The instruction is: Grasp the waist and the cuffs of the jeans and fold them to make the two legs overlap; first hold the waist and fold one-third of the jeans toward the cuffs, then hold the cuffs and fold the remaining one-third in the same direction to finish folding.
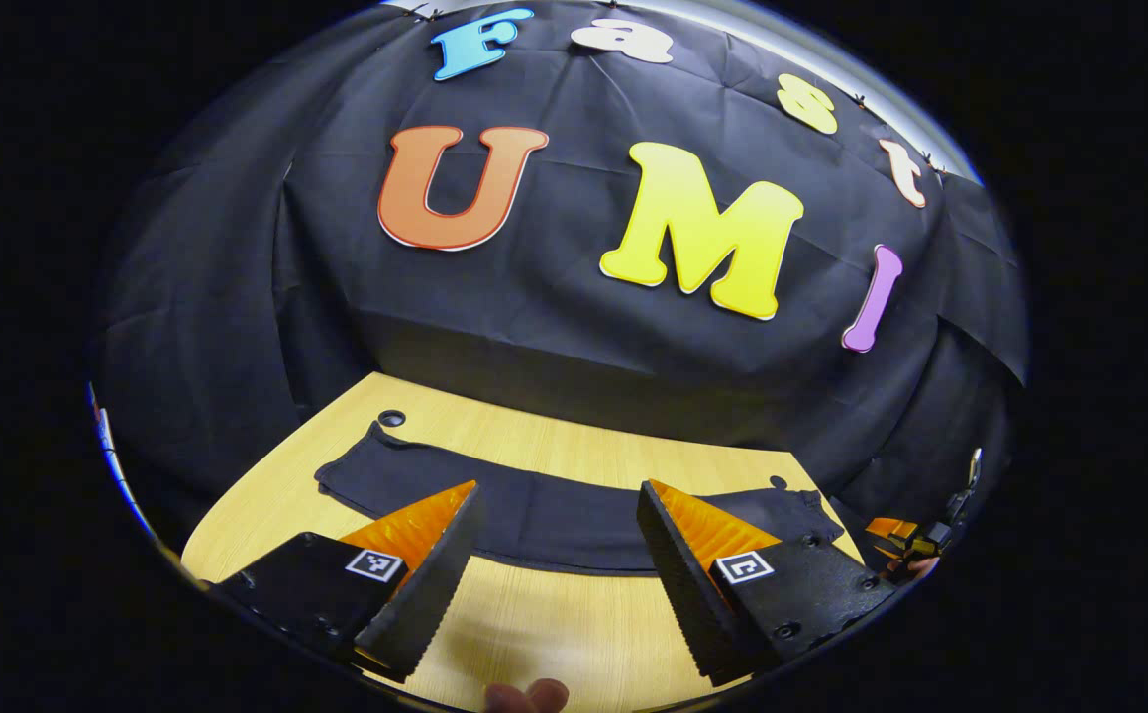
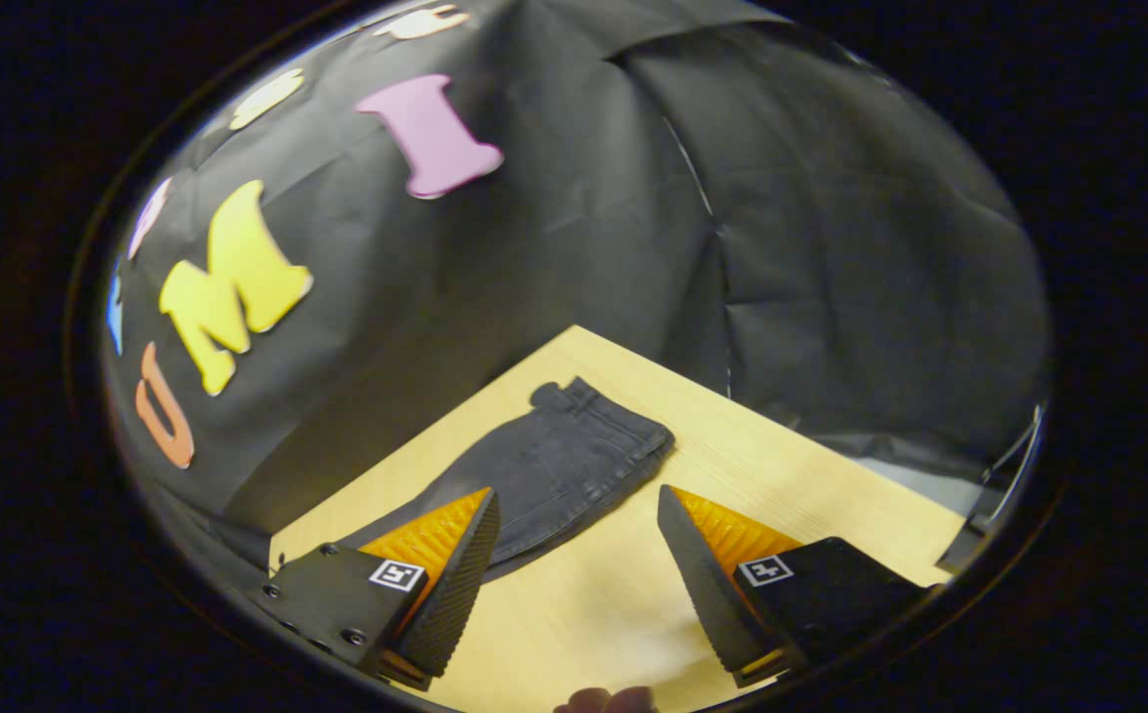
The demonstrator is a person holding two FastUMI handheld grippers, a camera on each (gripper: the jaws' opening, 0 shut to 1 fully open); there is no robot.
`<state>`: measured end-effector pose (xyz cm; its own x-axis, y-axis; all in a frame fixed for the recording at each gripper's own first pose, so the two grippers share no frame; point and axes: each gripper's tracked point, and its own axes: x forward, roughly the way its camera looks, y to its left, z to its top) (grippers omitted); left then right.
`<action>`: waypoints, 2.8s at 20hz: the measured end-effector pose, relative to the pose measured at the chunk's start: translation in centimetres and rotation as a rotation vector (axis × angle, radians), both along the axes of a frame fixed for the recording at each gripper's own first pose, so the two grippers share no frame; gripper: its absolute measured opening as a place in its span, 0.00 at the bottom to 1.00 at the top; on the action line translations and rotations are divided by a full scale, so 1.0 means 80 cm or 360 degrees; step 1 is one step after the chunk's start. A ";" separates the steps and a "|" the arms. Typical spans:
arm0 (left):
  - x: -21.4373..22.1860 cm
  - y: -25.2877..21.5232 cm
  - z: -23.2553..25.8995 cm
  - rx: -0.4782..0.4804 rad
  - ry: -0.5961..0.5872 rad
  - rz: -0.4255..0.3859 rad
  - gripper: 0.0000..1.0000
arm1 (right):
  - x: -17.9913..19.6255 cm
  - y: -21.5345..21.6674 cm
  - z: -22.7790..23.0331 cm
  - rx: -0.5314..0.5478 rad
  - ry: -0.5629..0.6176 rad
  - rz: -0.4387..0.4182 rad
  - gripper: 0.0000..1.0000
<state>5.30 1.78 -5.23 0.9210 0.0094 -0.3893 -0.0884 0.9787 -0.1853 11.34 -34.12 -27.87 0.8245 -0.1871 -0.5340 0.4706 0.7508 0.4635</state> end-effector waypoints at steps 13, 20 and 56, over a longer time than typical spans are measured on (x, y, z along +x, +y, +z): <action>-0.017 0.002 -0.033 0.0064 0.0179 0.0175 0.99 | 0.123 -0.058 -0.110 0.0038 0.0125 -0.0040 0.99; -0.026 0.019 -0.039 0.0022 0.0206 0.0252 0.99 | 0.128 -0.058 -0.115 -0.0003 0.0183 0.0017 0.55; -0.243 0.320 -0.067 -0.0140 0.0139 0.0909 1.00 | 0.130 0.667 -0.049 -0.0661 0.0076 0.1350 0.12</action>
